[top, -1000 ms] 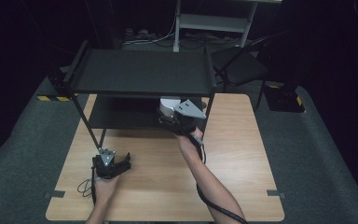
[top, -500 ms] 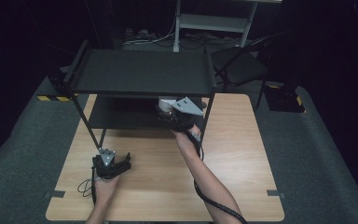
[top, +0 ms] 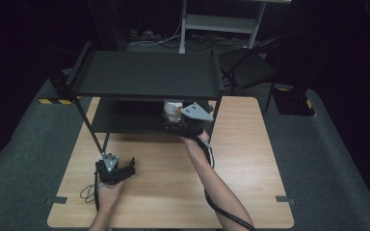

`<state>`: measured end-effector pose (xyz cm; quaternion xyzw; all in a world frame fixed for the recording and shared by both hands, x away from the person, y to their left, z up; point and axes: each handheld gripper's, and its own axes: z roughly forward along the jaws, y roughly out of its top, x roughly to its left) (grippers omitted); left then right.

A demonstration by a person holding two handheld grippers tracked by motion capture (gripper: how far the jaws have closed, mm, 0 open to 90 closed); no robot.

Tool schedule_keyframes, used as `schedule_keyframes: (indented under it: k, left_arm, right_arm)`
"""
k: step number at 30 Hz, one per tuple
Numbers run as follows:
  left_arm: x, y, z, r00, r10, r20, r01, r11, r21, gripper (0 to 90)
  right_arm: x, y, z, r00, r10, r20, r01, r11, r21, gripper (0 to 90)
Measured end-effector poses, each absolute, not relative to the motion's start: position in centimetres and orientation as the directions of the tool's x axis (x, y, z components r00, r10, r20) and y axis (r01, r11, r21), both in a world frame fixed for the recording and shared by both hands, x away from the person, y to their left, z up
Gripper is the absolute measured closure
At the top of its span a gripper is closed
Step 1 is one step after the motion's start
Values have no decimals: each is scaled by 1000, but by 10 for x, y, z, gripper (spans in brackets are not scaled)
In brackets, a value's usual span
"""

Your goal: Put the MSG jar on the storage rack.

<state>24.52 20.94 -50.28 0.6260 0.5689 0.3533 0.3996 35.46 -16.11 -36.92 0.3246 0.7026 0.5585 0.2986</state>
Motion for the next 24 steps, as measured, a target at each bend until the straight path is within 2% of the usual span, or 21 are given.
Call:
schedule_keyframes:
  k: [4, 8, 14, 18, 24]
  left_arm:
    - [245, 210, -503, 105, 994, -12, 430, -35, 902, 78]
    - [245, 209, -503, 101, 995, -8, 434, -36, 900, 78]
    - [245, 208, -502, 94, 996, -10, 435, -32, 900, 78]
    - [246, 208, -502, 93, 996, -10, 438, -32, 899, 78]
    - [247, 207, -502, 90, 996, -8, 441, -33, 897, 78]
  right_arm:
    - [340, -167, -374, -595, 799, -90, 96, 182, 979, 114]
    - [320, -179, -380, -603, 794, -79, 79, 158, 984, 113]
    - [289, -214, -407, -673, 737, -60, 77, 150, 986, 108]
    - [266, -242, -430, -670, 742, -19, 133, 145, 981, 111]
    - [252, -288, -457, -542, 840, 38, 274, 134, 952, 110]
